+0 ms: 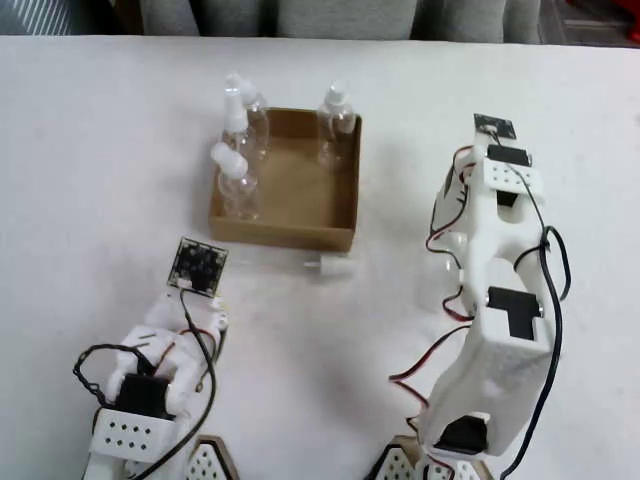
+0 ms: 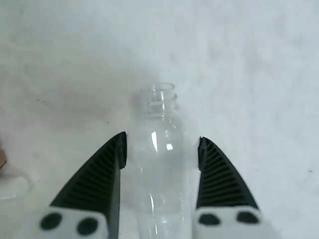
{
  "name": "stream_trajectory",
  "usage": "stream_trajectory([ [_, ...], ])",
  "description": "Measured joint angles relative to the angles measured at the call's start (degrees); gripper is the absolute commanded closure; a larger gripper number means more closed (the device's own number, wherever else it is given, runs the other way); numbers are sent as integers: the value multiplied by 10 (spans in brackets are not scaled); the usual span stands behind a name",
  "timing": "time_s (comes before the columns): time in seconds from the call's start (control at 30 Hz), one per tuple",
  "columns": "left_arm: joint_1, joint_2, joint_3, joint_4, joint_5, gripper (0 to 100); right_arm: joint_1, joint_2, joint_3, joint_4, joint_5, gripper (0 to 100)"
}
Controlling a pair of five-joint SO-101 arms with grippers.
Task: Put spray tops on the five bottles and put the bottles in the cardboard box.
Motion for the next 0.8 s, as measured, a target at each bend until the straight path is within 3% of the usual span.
stream_trajectory([
  [0.3, 0, 0, 0, 0, 0, 980, 0, -62, 77, -47, 0, 981],
  [0.8, 0, 0, 0, 0, 0, 980, -2, -408, 415, -250, -7, 981],
])
